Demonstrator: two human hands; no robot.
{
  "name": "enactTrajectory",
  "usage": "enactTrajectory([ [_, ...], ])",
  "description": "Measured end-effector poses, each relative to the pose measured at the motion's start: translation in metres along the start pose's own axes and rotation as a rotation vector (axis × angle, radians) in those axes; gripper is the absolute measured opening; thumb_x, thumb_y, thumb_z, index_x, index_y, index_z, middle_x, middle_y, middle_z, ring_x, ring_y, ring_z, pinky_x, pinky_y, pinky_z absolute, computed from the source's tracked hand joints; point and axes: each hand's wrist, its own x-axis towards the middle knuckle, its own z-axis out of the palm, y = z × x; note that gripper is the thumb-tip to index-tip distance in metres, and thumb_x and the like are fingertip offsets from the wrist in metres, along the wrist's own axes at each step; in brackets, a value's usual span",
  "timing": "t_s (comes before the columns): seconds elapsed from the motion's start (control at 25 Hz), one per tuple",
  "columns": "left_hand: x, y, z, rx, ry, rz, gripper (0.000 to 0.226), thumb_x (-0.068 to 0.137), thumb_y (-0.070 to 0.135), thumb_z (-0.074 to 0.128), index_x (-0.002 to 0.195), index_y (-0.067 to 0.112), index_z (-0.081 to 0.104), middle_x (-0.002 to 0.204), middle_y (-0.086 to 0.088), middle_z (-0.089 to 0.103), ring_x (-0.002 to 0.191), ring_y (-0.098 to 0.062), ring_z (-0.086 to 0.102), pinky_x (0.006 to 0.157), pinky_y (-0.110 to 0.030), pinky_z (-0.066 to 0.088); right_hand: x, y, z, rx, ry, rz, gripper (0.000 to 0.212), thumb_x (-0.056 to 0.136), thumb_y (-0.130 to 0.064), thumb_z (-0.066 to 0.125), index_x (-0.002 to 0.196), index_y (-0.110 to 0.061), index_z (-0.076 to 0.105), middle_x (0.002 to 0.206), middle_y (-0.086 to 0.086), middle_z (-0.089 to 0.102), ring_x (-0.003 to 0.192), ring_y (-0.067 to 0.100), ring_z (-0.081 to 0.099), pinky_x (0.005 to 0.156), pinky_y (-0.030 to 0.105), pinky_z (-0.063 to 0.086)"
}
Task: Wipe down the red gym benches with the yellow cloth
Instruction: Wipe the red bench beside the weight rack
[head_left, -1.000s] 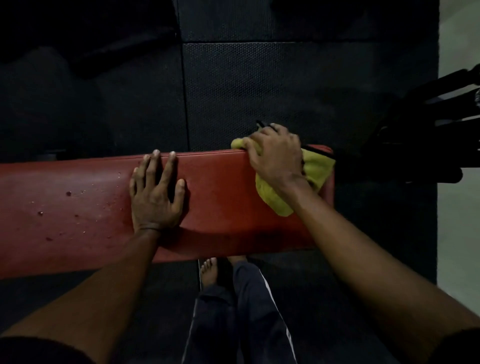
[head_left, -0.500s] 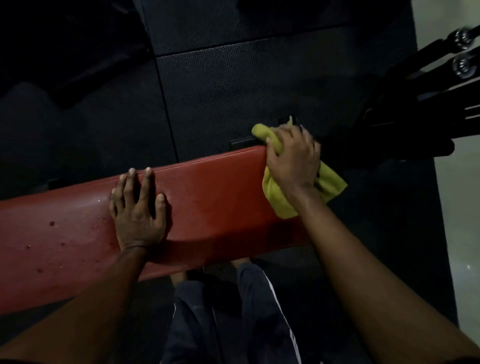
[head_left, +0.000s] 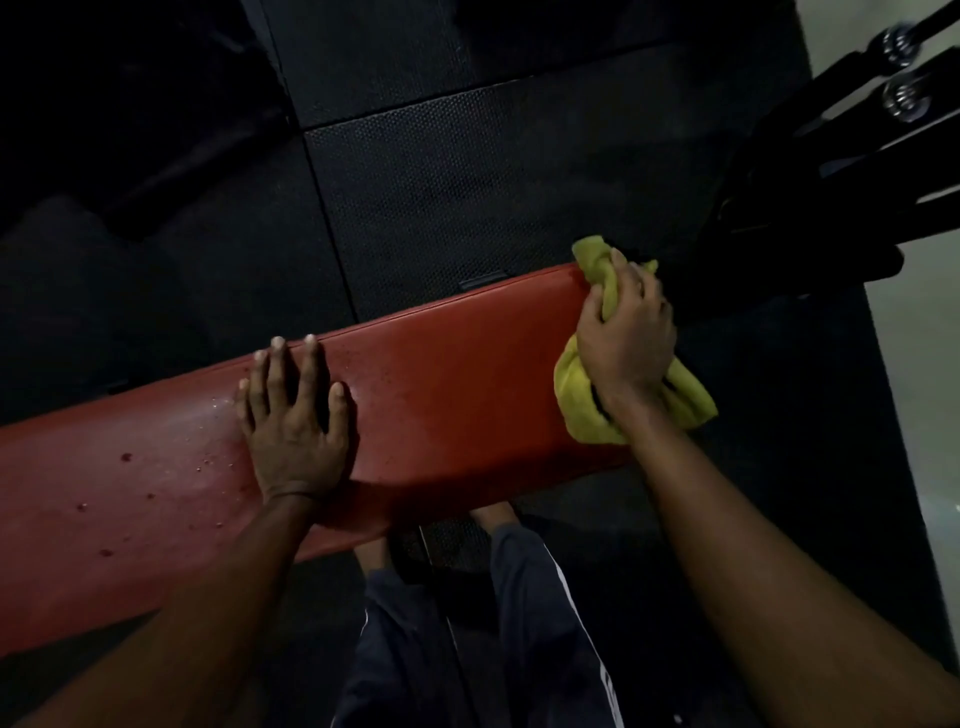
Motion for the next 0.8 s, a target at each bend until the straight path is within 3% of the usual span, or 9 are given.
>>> enactTrajectory([
  [0.12, 0.000, -0.002, -0.006, 0.000, -0.048, 0.097, 0.060, 0.104, 0.048, 0.021, 0.161, 0.027, 0.019, 0.168, -0.008, 0.016, 0.156, -0.026, 0.007, 0.125, -0.050, 0.006, 0.019, 0.006, -0.002, 0.129, -0.024, 0.012, 0.043, 0.101, -0.044, 0.042, 0.138, -0.025, 0.055, 0.132, 0.003, 0.058, 0.115, 0.024, 0.059, 0.083, 0.033, 0.044],
  [0.28, 0.023, 0.020, -0.017, -0.007, -0.212, 0.426, 0.061, 0.103, 0.054, 0.024, 0.161, 0.034, 0.016, 0.167, -0.007, 0.015, 0.155, -0.027, 0.009, 0.123, -0.047, 0.007, -0.043, 0.038, -0.005, 0.105, 0.082, 0.055, 0.044, 0.103, -0.042, 0.043, 0.139, -0.021, 0.054, 0.137, 0.005, 0.057, 0.121, 0.024, 0.056, 0.094, 0.038, 0.045],
  [0.48, 0.031, 0.027, -0.004, 0.042, -0.133, 0.453, 0.066, 0.099, 0.059, 0.028, 0.160, 0.035, 0.020, 0.165, -0.008, 0.023, 0.152, -0.030, 0.018, 0.123, -0.049, 0.011, -0.115, 0.054, 0.005, -0.030, 0.131, 0.055, 0.046, 0.102, -0.036, 0.046, 0.144, -0.019, 0.050, 0.146, 0.005, 0.047, 0.133, 0.025, 0.046, 0.113, 0.048, 0.036],
  [0.56, 0.032, 0.024, -0.001, 0.029, -0.109, 0.457, 0.066, 0.097, 0.060, 0.030, 0.159, 0.036, 0.024, 0.164, -0.007, 0.027, 0.151, -0.030, 0.023, 0.122, -0.049, 0.013, -0.088, 0.048, 0.002, -0.029, 0.112, 0.141, 0.041, 0.101, -0.037, 0.045, 0.135, -0.018, 0.056, 0.134, 0.006, 0.055, 0.123, 0.030, 0.052, 0.101, 0.046, 0.042],
  [0.68, 0.035, 0.024, 0.004, 0.026, -0.065, 0.469, 0.065, 0.097, 0.060, 0.030, 0.158, 0.036, 0.028, 0.163, -0.007, 0.030, 0.149, -0.031, 0.027, 0.121, -0.049, 0.014, -0.047, 0.042, -0.002, 0.060, 0.103, 0.363, 0.036, 0.101, -0.042, 0.039, 0.108, -0.016, 0.062, 0.100, 0.003, 0.061, 0.098, 0.031, 0.063, 0.077, 0.037, 0.042],
  [0.72, 0.035, 0.023, 0.005, 0.033, -0.054, 0.475, 0.065, 0.097, 0.060, 0.030, 0.157, 0.036, 0.029, 0.162, -0.007, 0.031, 0.148, -0.031, 0.028, 0.121, -0.049, 0.014, -0.048, 0.042, 0.000, 0.066, 0.142, 0.388, 0.039, 0.100, -0.045, 0.037, 0.107, -0.016, 0.063, 0.101, 0.004, 0.063, 0.098, 0.031, 0.063, 0.078, 0.038, 0.043],
  [0.8, 0.033, 0.022, 0.005, 0.034, -0.037, 0.491, 0.065, 0.097, 0.061, 0.030, 0.157, 0.035, 0.031, 0.162, -0.007, 0.032, 0.147, -0.031, 0.029, 0.120, -0.049, 0.014, -0.074, 0.041, 0.006, 0.049, 0.219, 0.372, 0.043, 0.101, -0.047, 0.037, 0.124, -0.019, 0.061, 0.123, 0.005, 0.063, 0.114, 0.030, 0.058, 0.091, 0.044, 0.045],
])
